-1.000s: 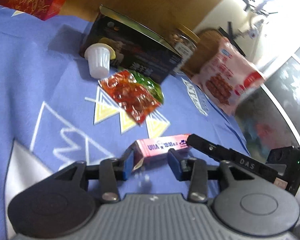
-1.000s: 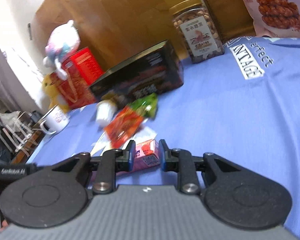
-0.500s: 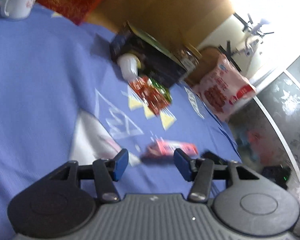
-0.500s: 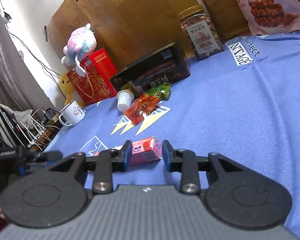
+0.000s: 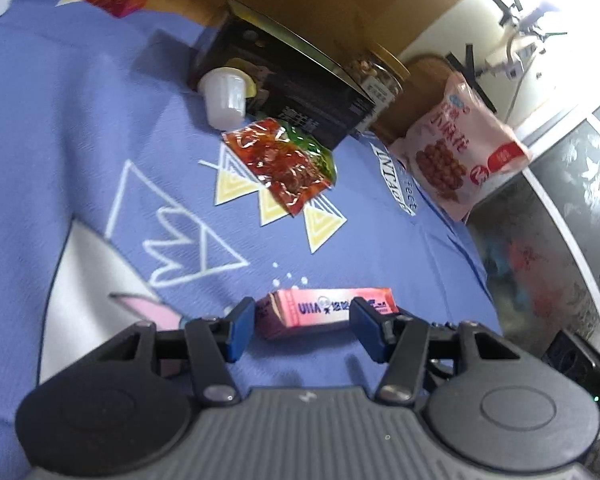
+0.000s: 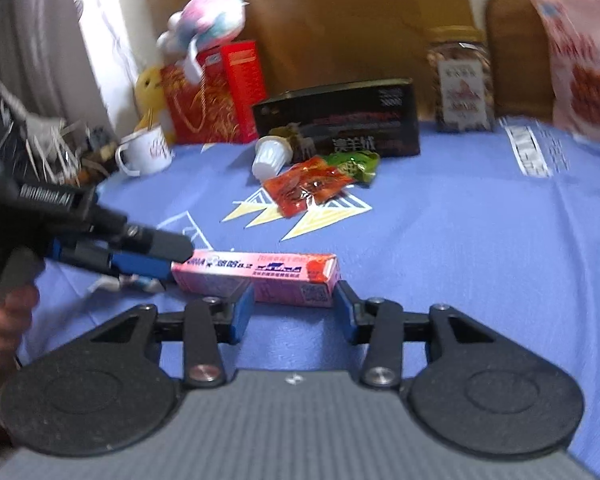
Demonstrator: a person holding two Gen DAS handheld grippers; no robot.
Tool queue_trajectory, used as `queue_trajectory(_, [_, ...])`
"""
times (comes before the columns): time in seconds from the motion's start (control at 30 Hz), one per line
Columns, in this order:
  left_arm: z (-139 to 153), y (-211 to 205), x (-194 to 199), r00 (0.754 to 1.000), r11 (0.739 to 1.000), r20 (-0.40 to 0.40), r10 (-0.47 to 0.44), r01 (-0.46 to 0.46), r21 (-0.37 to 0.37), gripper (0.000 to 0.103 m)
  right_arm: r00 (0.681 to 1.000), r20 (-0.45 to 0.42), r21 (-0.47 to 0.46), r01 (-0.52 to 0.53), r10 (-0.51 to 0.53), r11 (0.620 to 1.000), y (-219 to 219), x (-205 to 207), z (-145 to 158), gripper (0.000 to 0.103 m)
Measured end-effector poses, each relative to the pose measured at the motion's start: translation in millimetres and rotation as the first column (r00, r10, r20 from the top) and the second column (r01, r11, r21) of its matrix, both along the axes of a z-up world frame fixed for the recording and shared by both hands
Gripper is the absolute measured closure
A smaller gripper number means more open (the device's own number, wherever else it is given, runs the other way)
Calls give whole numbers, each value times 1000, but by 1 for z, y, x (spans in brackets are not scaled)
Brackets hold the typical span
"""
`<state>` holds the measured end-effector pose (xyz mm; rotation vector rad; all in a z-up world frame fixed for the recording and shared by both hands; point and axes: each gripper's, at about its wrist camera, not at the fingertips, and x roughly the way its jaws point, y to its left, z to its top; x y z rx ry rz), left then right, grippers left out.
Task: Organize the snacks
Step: 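Grasp the pink candy box with the left gripper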
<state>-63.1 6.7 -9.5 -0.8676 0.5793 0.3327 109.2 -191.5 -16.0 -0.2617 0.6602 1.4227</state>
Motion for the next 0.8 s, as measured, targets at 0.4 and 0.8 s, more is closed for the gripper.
queue_trajectory(0.4, [1, -1, 14, 998, 996, -33, -51, 53, 67, 60, 990, 107, -34, -87, 90, 996, 12, 2, -3, 44])
queue_trajectory(0.8, [19, -14, -3, 998, 987, -27, -54, 58, 149, 64, 983, 157, 6, -94, 92, 996, 6, -15, 9, 52])
